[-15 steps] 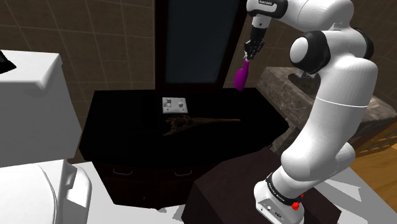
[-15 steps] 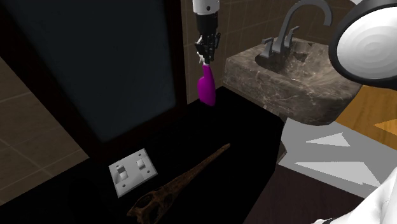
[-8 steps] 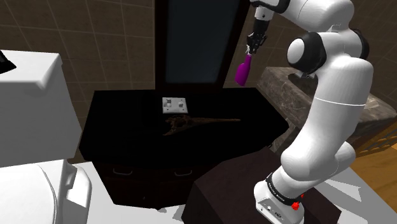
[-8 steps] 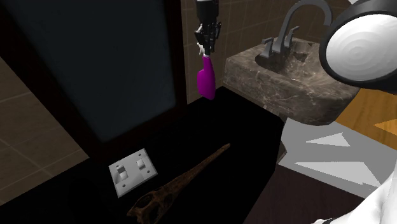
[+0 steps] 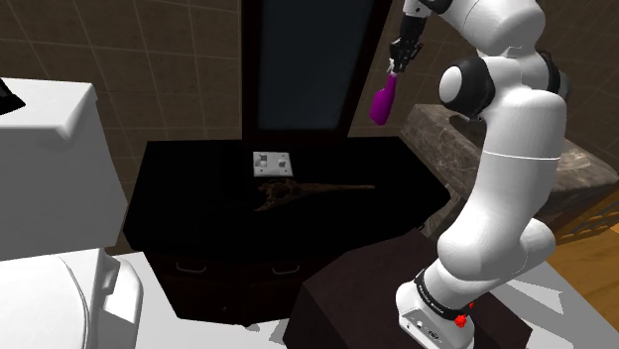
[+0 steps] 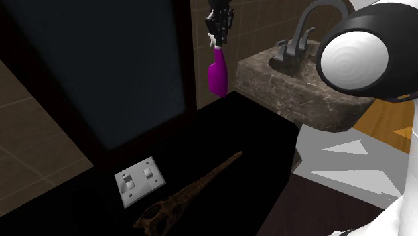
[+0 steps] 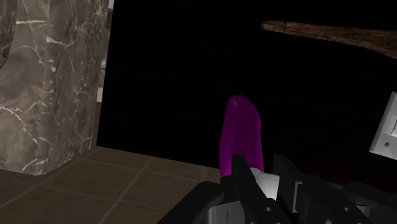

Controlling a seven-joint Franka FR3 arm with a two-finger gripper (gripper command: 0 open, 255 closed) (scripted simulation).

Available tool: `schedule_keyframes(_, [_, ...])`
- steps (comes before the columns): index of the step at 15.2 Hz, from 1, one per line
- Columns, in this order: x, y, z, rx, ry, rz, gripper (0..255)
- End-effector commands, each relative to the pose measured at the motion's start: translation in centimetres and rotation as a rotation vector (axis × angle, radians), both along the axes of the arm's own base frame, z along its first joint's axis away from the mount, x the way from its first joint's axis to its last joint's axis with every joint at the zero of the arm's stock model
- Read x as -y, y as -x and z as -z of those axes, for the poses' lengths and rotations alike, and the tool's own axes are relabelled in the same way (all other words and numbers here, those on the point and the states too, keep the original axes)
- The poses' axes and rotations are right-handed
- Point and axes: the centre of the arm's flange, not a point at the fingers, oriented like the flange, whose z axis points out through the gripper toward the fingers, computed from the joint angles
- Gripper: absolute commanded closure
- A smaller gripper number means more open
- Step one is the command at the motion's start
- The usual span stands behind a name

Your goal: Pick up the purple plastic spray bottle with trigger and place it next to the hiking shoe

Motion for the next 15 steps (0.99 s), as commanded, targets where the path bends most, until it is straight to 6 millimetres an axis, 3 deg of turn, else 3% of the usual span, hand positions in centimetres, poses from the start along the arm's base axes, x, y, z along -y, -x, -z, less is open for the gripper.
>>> schedule_keyframes(1, [-1.4,0.0,-0.4,0.000,0.000,0.000,255])
schedule_keyframes(15, [-19.8,1.1,-0.5,0.000,0.000,0.000,255])
